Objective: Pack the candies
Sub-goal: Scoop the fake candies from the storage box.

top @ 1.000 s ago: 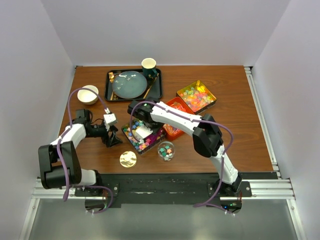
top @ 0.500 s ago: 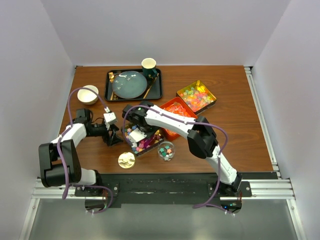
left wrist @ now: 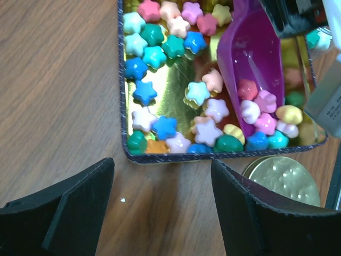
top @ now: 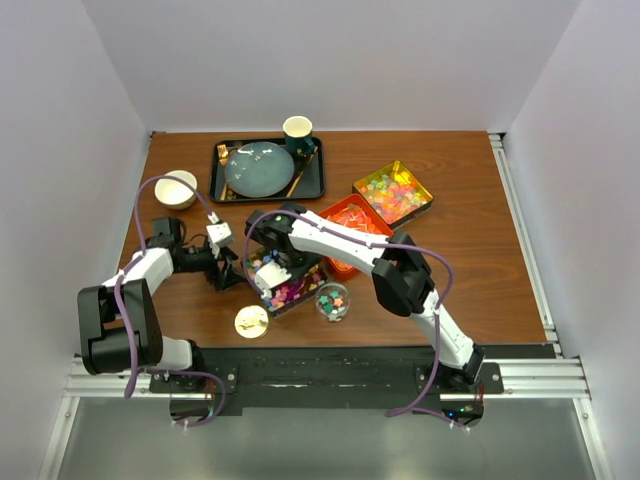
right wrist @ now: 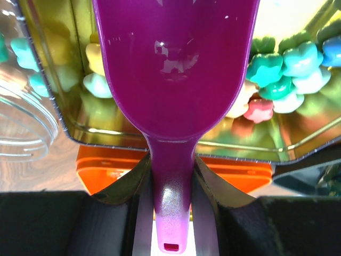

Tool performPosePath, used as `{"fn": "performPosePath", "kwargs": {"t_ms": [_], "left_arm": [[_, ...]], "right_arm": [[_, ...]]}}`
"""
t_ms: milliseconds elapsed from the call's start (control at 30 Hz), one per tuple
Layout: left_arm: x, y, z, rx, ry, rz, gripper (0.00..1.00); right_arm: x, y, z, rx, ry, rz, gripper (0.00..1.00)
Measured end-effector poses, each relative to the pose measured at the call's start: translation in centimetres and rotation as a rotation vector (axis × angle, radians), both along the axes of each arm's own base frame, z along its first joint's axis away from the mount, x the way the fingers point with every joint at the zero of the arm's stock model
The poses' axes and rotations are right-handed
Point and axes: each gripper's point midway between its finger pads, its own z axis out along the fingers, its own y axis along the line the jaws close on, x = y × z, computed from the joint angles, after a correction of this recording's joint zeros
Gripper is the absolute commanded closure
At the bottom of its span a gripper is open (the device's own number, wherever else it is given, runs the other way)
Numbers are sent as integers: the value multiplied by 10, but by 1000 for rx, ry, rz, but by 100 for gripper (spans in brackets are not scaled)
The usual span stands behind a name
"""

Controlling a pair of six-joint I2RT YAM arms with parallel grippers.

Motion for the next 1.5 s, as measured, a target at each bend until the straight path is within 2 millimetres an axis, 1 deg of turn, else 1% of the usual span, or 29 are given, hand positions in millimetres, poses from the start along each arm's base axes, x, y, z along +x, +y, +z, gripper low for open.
{"fn": "performPosePath", "kwargs": {"t_ms": [167, 500, 833, 967, 1167, 1367, 1500], "left_arm": [[4, 0, 1, -4, 2, 15, 23], [10, 2, 4, -12, 20, 53, 23], [31, 9, 31, 15, -30, 72, 23], [38, 11, 43, 26, -41, 78, 23], [51, 16, 59, 42, -53, 90, 23], [57, 19, 64, 51, -25, 96, 22], [59, 20, 65, 52, -5, 100, 22]], "right_arm": [[-4, 2, -4, 15, 43, 17, 100], [-6, 3, -6, 75, 138, 19, 100], [-17, 14, -7, 175, 259, -5, 100], [-18, 12, -7, 209, 296, -30, 100], [-27, 0, -9, 237, 371, -81, 100], [-26, -5, -10, 307, 454, -169, 100], [-30, -11, -11, 332, 504, -219, 100]]}}
